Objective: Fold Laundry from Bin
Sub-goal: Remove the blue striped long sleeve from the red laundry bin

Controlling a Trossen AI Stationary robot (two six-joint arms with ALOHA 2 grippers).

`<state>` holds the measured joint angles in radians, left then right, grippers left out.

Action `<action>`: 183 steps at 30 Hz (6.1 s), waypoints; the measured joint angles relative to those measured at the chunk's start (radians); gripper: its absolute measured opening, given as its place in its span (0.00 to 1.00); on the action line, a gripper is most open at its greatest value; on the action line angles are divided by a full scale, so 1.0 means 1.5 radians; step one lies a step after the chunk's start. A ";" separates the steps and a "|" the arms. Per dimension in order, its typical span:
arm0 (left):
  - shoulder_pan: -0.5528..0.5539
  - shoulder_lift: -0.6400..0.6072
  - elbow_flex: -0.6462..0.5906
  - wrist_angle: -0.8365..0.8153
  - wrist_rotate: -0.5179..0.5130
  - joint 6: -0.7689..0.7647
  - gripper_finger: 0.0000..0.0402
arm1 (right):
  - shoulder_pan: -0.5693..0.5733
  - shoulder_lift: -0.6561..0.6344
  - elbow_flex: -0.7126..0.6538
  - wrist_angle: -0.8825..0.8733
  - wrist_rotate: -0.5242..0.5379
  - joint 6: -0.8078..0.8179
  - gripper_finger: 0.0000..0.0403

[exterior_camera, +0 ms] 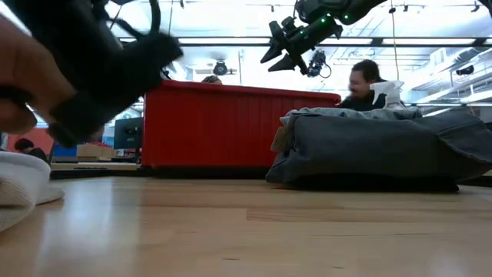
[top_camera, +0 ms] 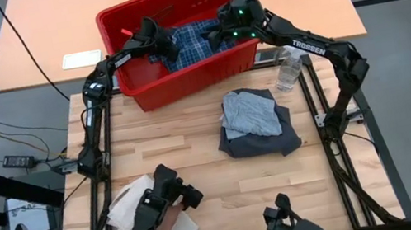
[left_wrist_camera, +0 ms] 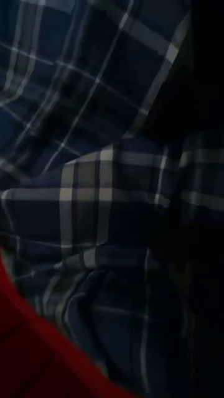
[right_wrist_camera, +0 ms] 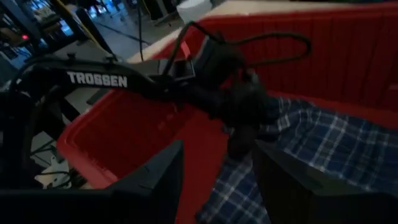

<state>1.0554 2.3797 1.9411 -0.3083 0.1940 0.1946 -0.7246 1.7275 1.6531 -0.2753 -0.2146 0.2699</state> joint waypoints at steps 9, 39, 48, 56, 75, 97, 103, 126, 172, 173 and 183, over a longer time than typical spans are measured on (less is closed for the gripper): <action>-0.007 0.005 0.000 0.019 -0.063 -0.010 0.14 | -0.007 -0.003 0.000 -0.081 0.007 0.015 0.48; -0.012 -0.182 0.278 -0.120 0.285 -0.057 0.01 | -0.135 -0.012 0.000 0.047 -0.239 0.129 0.47; -0.021 -0.218 0.276 -0.105 0.458 -0.130 0.00 | -0.169 -0.048 0.000 -0.017 -0.188 -0.024 0.47; -0.064 -0.314 0.277 -0.062 0.450 -0.157 0.00 | -0.197 -0.161 -0.022 -0.150 -0.172 -0.100 0.50; -0.193 -0.433 0.277 -0.097 0.258 -0.178 0.03 | -0.192 -0.206 -0.170 0.071 -0.631 -0.091 0.96; -0.153 -0.431 0.277 -0.139 0.211 -0.122 0.03 | 0.008 -0.149 -0.169 0.433 -0.198 0.179 0.58; -0.146 -0.431 0.277 -0.216 0.212 -0.060 0.03 | 0.015 -0.124 -0.169 0.448 -0.158 0.203 0.05; -0.172 -0.509 0.277 -0.205 0.318 -0.110 0.03 | -0.006 -0.202 0.006 0.447 -0.437 0.344 0.03; -1.175 -0.308 0.047 -0.654 -0.313 -0.814 0.03 | 0.899 -0.203 -0.487 0.206 0.177 0.503 0.03; -1.184 -0.308 0.014 -0.608 -0.311 -0.826 0.03 | 0.917 -0.191 -0.498 0.229 0.192 0.524 0.03; -1.286 -0.307 -0.179 -0.244 -0.334 -0.982 0.03 | 1.072 0.004 -0.446 0.400 0.278 0.768 0.03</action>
<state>-0.8737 1.9198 1.6723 -0.6738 -0.3067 -1.2791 0.8832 1.7339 0.9837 0.3251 0.2029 1.4223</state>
